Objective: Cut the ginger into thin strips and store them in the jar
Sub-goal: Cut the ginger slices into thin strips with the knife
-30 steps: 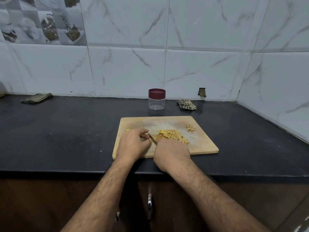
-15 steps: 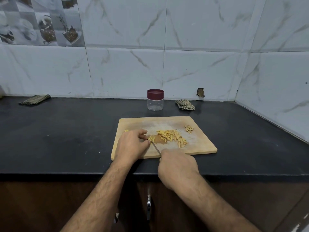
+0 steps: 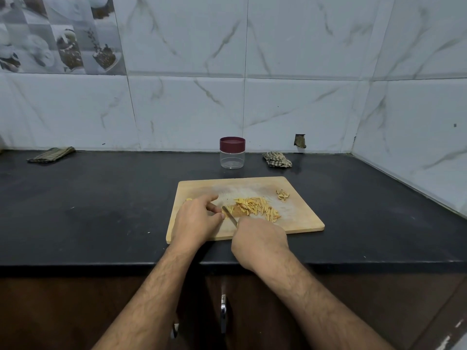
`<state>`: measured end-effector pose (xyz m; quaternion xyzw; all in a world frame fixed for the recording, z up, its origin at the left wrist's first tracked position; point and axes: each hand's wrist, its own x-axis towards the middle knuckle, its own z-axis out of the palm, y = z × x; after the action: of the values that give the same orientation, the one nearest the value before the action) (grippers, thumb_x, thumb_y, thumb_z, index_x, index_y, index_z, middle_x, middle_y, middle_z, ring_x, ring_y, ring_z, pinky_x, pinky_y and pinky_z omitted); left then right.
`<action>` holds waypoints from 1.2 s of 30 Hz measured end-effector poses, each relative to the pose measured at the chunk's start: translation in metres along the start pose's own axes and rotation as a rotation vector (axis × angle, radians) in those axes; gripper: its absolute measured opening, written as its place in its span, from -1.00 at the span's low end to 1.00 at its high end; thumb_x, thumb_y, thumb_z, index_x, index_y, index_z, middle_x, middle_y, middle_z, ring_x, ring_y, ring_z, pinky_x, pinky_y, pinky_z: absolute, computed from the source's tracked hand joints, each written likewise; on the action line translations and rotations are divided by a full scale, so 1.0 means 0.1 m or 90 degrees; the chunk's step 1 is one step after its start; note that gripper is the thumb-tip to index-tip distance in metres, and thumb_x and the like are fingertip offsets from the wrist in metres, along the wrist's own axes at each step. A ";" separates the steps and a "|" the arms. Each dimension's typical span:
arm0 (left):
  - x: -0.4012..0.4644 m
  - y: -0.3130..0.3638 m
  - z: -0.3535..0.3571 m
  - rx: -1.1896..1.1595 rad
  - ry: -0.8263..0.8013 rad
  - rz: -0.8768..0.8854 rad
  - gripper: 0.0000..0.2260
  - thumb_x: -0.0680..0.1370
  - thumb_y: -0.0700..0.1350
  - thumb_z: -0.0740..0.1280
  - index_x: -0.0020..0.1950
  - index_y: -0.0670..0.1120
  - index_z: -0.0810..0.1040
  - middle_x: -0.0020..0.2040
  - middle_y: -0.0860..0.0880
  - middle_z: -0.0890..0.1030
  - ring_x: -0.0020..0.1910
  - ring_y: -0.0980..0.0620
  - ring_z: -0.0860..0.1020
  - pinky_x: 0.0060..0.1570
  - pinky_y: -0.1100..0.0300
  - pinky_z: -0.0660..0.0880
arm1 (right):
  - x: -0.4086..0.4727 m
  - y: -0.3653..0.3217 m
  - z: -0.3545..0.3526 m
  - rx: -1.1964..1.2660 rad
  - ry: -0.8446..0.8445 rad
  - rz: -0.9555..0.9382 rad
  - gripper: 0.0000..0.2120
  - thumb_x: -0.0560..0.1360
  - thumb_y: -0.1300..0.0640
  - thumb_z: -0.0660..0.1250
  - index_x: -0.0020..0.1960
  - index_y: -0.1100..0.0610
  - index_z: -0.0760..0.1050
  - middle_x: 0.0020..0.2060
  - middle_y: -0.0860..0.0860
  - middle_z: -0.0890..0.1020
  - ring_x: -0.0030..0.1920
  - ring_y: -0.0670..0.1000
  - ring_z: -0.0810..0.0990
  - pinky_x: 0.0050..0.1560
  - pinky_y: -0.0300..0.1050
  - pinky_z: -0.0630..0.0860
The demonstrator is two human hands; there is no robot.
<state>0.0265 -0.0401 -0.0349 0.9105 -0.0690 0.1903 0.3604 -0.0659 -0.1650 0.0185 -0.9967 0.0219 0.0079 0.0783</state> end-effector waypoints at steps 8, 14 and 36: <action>0.01 -0.01 0.02 0.010 0.008 0.011 -0.58 0.47 -0.09 0.40 0.34 0.05 0.56 -0.13 0.22 0.67 0.01 0.05 0.57 0.07 0.07 0.51 | 0.07 -0.05 0.02 0.006 0.000 0.002 -0.68 0.57 0.18 0.23 0.32 0.12 0.42 0.17 0.05 0.57 0.14 0.08 0.55 -0.06 -0.04 0.39; 0.01 -0.01 0.02 0.019 0.009 0.011 -0.59 0.47 -0.09 0.38 0.33 0.05 0.56 -0.13 0.21 0.67 0.01 0.07 0.58 0.07 0.08 0.51 | 0.06 -0.06 0.03 0.002 -0.003 -0.001 -0.67 0.57 0.18 0.23 0.33 0.13 0.40 0.17 0.07 0.57 0.13 0.09 0.55 -0.05 -0.02 0.40; 0.00 0.01 0.00 0.014 -0.006 0.000 -0.60 0.48 -0.10 0.41 0.33 0.04 0.57 -0.14 0.22 0.66 0.00 0.10 0.58 0.07 0.14 0.50 | -0.18 0.02 0.05 -0.025 -0.043 0.007 -0.71 0.58 0.21 0.19 0.29 0.08 0.43 0.13 0.06 0.58 0.09 0.08 0.56 -0.13 -0.05 0.39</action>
<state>0.0264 -0.0411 -0.0343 0.9154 -0.0686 0.1868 0.3499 -0.0843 -0.1659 0.0136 -0.9970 0.0248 0.0426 0.0596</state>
